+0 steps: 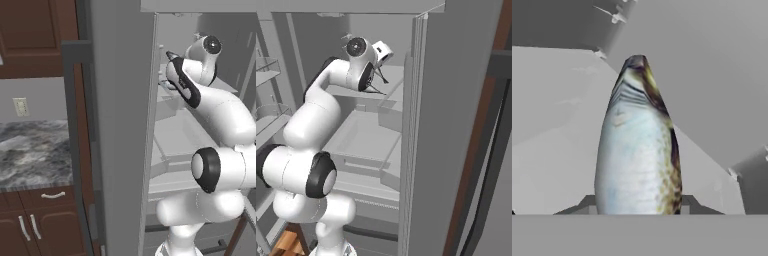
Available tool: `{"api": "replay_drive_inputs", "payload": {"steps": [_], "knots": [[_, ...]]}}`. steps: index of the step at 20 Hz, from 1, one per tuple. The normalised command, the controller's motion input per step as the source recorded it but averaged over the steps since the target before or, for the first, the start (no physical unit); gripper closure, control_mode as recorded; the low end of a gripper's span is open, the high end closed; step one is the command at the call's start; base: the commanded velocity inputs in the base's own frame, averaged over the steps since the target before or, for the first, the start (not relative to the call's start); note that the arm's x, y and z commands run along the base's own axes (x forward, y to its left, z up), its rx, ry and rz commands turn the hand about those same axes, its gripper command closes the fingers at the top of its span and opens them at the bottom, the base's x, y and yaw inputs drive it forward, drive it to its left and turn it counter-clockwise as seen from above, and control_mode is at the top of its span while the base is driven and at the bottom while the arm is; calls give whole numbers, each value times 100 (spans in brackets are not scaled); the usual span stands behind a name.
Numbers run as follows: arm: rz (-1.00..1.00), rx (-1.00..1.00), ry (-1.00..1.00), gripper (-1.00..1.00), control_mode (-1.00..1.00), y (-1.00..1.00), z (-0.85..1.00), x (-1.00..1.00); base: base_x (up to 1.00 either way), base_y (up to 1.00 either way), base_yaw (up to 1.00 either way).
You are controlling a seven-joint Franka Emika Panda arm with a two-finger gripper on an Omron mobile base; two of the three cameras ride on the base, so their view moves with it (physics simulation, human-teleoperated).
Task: Place the fish on the counter behind the older fish on the same shelf of the fridge to maintain FIFO order. Close the fridge door when finished.
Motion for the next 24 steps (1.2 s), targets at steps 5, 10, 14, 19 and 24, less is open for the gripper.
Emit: {"api": "replay_drive_inputs", "payload": {"steps": [5, 10, 14, 19, 24], "knots": [[2, 0, 8, 100, -100, 0, -16, 56, 0, 0, 0], [0, 0, 11, 100, -100, 0, -12, 50, 0, 0, 0], [0, 0, 9, 100, -100, 0, -19, 28, 0, 0, 0], [1, 0, 2, 100, -100, 0, -15, 39, 0, 0, 0], [3, 0, 0, -100, -100, 5, -6, 31, 0, 0, 0]]}}
